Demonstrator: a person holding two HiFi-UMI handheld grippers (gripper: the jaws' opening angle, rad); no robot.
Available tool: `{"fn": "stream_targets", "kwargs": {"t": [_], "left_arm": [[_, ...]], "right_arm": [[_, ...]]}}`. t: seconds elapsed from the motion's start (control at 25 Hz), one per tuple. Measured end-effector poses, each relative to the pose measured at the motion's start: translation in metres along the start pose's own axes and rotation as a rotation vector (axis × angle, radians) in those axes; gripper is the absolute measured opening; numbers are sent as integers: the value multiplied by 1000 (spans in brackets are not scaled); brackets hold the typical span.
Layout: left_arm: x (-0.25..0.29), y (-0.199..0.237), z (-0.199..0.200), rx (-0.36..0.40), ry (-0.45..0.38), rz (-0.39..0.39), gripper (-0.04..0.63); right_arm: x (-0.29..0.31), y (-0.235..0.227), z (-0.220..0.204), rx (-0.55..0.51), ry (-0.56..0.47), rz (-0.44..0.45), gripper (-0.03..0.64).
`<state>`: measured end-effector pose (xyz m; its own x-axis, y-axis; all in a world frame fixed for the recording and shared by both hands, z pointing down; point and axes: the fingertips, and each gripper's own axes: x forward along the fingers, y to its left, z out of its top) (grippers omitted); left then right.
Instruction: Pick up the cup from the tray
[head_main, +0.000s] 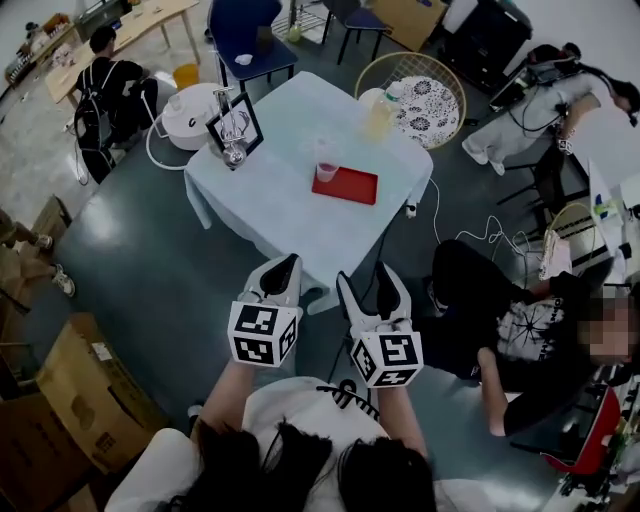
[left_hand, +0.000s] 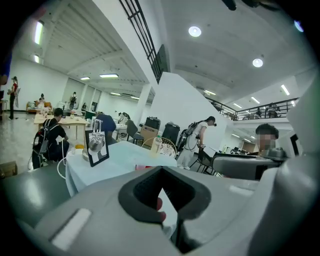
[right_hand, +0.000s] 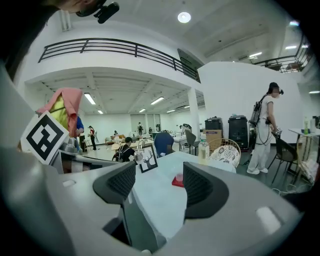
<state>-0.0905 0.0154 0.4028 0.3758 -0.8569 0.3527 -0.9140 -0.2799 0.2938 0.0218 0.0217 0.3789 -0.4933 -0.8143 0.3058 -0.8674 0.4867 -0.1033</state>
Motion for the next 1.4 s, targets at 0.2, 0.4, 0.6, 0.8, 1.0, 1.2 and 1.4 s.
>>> {"fn": "stream_targets", "kwargs": {"t": [0.2,0.4,0.6,0.8,1.0,1.2,1.4], "left_arm": [[35,20,17,-3,15,-32,0],[59,42,38,11,28,-59,0],[76,64,50,21,44,-72,0],[92,88,54,27,55,-53,0],[110,98,58,19,72,-55,0],[137,102,57,39,81,-51,0],[166,115,44,14,118,4,0]], "right_arm": [[40,-10,9,0,23,-24,311],[81,-7,21,9,25,-28,321],[117,-3,30,25,21,-28,331],[144,-2,26,24,42,-19,341],[164,-9,26,15,69,-8,345],[187,-32,23,-1,68,-37,348],[219,-51,5,-28,133,26,373]]}}
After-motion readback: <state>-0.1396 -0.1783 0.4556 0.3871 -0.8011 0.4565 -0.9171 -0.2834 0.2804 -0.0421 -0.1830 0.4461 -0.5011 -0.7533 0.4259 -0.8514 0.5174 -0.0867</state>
